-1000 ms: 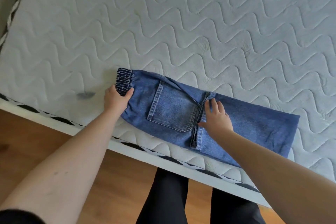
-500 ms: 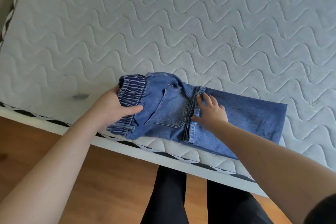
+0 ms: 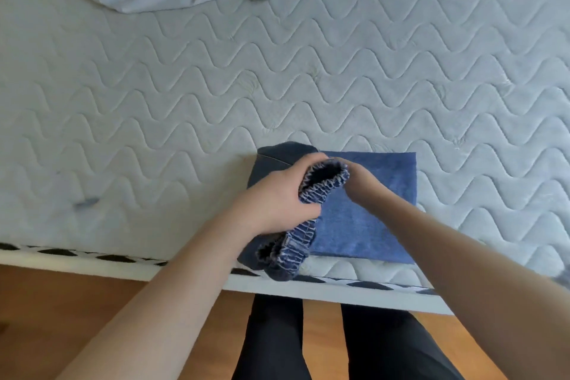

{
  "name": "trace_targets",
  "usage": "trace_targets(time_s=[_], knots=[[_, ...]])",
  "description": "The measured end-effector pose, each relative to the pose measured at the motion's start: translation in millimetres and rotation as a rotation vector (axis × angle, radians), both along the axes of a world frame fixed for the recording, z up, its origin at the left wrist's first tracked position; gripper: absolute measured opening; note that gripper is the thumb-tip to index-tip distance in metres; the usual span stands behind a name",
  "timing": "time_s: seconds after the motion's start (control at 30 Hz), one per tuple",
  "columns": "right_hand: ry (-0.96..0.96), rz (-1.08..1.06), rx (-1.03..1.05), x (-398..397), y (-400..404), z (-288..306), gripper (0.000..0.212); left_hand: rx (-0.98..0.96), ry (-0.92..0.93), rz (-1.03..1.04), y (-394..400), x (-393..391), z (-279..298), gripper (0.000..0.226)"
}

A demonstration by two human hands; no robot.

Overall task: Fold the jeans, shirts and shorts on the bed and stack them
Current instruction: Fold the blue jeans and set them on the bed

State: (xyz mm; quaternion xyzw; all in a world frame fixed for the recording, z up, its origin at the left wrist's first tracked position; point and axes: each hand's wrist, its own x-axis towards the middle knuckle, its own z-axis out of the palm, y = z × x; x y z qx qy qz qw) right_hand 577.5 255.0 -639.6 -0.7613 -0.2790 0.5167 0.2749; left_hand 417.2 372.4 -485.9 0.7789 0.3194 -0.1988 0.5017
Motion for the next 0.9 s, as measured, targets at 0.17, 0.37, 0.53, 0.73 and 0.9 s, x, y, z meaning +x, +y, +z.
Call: trace_targets(time_s=[0.17, 0.37, 0.53, 0.73, 0.9], knots=[[0.423, -0.739, 0.053, 31.3, -72.6, 10.0, 0.023, 0.119, 0.15, -0.166, -62.7, 73.3, -68.5, 0.073], [0.562, -0.936, 0.042, 35.4, -116.8, 3.2, 0.048, 0.025, 0.225, -0.135, -101.9, 108.3, -117.9, 0.081], [0.296, -0.681, -0.06, 15.7, -121.1, 2.6, 0.091, 0.143, -0.018, -0.171, -82.8, 86.3, -126.5, 0.061], [-0.062, -0.546, -0.111, 3.8, -111.8, -4.1, 0.082, 0.595, -0.066, -0.474, -43.3, 79.3, -146.6, 0.076], [0.031, -0.593, 0.055, 13.6, -123.0, 4.2, 0.054, 0.563, -0.158, -0.605, -15.6, 94.7, -153.7, 0.055]])
